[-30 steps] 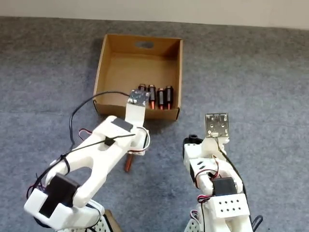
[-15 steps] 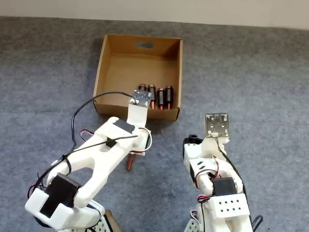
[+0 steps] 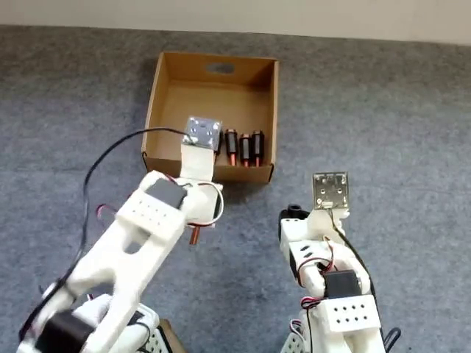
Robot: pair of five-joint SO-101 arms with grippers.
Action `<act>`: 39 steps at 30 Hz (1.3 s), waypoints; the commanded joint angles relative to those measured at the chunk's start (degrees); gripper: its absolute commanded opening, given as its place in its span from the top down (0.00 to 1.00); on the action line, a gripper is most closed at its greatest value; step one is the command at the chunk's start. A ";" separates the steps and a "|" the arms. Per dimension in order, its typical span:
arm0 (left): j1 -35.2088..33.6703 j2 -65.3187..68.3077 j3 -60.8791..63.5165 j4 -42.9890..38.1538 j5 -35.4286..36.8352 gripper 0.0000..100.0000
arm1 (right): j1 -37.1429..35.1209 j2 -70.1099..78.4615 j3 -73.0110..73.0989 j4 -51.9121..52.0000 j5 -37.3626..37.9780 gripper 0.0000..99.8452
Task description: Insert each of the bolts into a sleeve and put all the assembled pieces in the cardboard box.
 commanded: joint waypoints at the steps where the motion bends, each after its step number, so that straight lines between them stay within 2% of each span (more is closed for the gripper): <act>1: -0.92 -11.03 -0.66 -1.58 -0.35 0.99 | 0.04 -5.23 -0.40 -0.13 -0.62 0.99; 8: -0.48 -25.36 4.44 -15.47 -0.35 0.99 | -2.07 -25.98 -0.40 4.62 -0.35 0.99; 11: -0.57 -31.08 5.67 -21.54 -0.35 0.99 | -4.53 -27.30 -0.84 4.35 -0.26 0.99; 16: 0.13 -40.04 5.58 -27.69 0.00 0.99 | -7.60 -25.98 -3.03 -3.38 -0.26 0.99; 19: 2.15 -43.30 5.58 -28.75 0.09 0.99 | -9.63 -26.24 -2.95 -10.15 -0.26 0.99; 24: 9.10 -44.53 5.58 -31.03 0.09 0.99 | -12.88 -25.80 -2.95 -17.01 -0.26 0.99; 28: 13.93 -44.44 5.58 -33.85 -0.18 0.99 | -13.05 -25.89 -2.86 -17.71 -0.26 0.99; 33: 17.36 -43.82 5.58 -37.10 -0.26 0.99 | -13.05 -26.24 0.22 -17.71 -0.26 0.99; 39: 18.07 -35.56 5.23 -37.27 -0.35 0.99 | -12.97 -26.24 1.01 -17.71 -0.26 0.99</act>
